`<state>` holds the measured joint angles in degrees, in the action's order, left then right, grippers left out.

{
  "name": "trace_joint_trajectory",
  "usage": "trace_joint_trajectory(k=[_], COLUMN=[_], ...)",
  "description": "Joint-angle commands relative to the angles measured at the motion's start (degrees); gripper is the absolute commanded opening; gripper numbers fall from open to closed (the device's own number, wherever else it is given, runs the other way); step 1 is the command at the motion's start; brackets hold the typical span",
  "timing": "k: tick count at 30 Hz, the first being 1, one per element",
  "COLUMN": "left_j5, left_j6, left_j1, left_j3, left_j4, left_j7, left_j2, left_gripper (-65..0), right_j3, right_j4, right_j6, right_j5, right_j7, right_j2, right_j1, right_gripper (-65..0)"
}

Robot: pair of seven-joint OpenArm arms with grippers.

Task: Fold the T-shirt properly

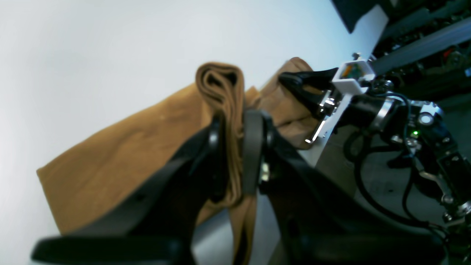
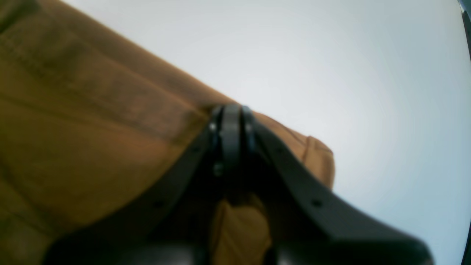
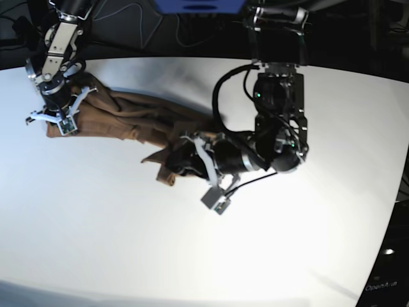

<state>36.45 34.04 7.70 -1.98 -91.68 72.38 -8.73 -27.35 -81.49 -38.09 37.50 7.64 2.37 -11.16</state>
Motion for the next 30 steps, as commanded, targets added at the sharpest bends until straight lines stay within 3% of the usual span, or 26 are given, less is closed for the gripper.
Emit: trace_joint_trajectory(k=[1,10,22,23,28,30], left_j5=[1.0,1.0,1.0,1.0,1.1,1.1], left_j6=[-0.2,-4.4,-4.3,-4.3,-3.8,-3.6], left_j1=[1.0,-0.6,-1.1,-1.1,-2.5,-2.5], left_j3=[0.1,6.5,7.4,7.7,7.6,7.7], left_j4=[-0.8,-0.4,-0.4,-0.4,-0.6,-0.6], left_j7=[-2.7,-5.9,-5.9,-5.9,-5.9,-5.9], left_j2=[-0.3,-0.3,-0.3,-0.3,-0.3,-0.3], left_gripper=[-61.4,-61.5,-59.9,-57.1,-26.4,-22.8], right_j3=[0.2,0.2,0.3,0.3,0.3,0.3], right_j4=[0.0,0.1,0.0,0.0,0.0,0.0], right_j6=[-1.9,-1.9,-1.9,-1.9,-1.9,-1.9], right_j5=[1.4,1.4,1.4,1.4,1.4,1.4], right_j7=[-1.8,-1.8,-1.8,-1.8,-1.8,-1.8], right_j2=[0.0,0.0,0.0,0.0,0.0,0.1], right_j1=[-0.3,-0.4,-0.5,-0.5,-0.6,-0.6], right_gripper=[-64.1,-64.1,-64.1,-64.1,-64.1,-64.1])
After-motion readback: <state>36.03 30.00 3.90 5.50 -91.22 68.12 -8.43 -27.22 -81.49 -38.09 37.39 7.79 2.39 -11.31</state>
